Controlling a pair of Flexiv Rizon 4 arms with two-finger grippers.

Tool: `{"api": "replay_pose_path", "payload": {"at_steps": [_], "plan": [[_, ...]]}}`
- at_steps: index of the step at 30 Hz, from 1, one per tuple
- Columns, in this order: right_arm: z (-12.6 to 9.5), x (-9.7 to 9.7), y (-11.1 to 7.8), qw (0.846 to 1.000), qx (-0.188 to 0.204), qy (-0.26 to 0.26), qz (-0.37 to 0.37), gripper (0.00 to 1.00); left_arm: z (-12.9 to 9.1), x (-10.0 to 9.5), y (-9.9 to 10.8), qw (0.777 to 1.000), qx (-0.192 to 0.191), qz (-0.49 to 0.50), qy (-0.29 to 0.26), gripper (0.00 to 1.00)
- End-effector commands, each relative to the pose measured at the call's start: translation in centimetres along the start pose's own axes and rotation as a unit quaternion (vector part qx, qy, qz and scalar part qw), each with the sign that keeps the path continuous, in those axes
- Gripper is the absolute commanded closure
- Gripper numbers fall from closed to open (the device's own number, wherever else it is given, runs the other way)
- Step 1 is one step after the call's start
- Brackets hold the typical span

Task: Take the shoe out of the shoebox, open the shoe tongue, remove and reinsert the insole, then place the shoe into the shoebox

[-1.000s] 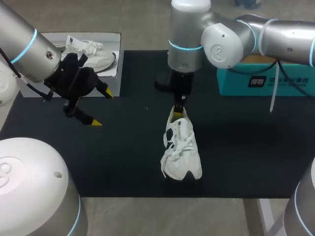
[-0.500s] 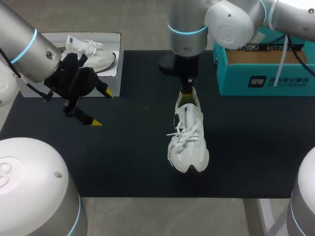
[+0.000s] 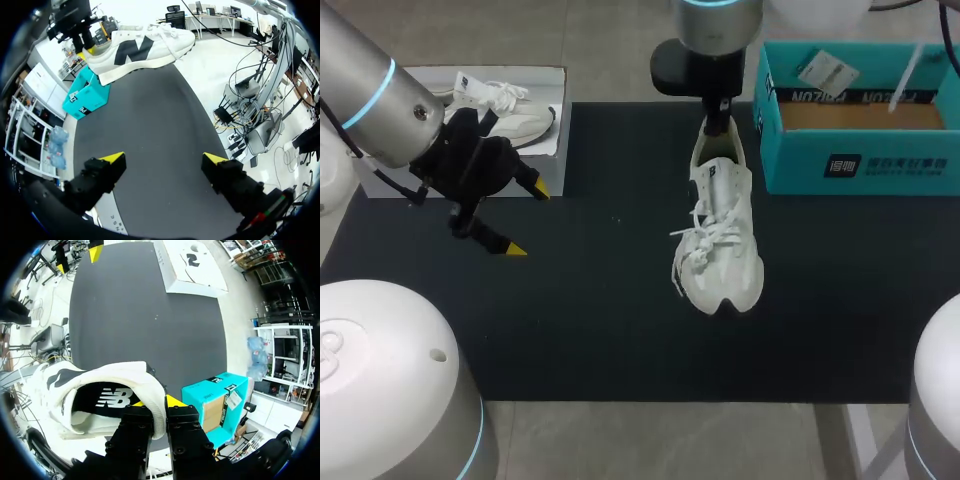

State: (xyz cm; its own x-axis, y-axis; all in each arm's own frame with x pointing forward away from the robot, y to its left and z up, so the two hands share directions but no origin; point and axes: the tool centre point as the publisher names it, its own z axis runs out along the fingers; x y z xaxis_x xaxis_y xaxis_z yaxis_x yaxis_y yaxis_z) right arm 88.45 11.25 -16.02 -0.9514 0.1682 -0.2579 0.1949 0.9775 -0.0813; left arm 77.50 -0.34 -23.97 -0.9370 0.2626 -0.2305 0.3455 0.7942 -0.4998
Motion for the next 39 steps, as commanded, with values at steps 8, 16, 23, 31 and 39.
{"api": "replay_pose_path", "payload": {"at_steps": [8,16,23,31,39], "plan": [[-0.6,-0.4,0.1,1.000,0.003,0.005,0.000,1.00,0.0,0.0,0.0,1.000,-0.002,0.000,0.000,0.00],[-0.6,-0.4,0.1,1.000,0.003,0.005,0.000,1.00,0.0,0.0,0.0,1.000,-0.002,0.000,0.000,0.00],[0.0,-2.7,-3.7,1.000,-0.001,-0.007,0.018,1.00,0.0,0.0,0.0,1.000,-0.002,0.000,0.000,0.00],[0.9,-9.3,-13.8,0.998,0.009,-0.026,0.053,1.00,0.0,0.0,0.0,1.000,-0.002,0.000,0.000,0.00],[3.4,-16.0,-22.7,0.997,0.009,-0.038,0.070,1.00,0.0,0.0,0.0,1.000,-0.002,0.000,0.000,0.00]]}}
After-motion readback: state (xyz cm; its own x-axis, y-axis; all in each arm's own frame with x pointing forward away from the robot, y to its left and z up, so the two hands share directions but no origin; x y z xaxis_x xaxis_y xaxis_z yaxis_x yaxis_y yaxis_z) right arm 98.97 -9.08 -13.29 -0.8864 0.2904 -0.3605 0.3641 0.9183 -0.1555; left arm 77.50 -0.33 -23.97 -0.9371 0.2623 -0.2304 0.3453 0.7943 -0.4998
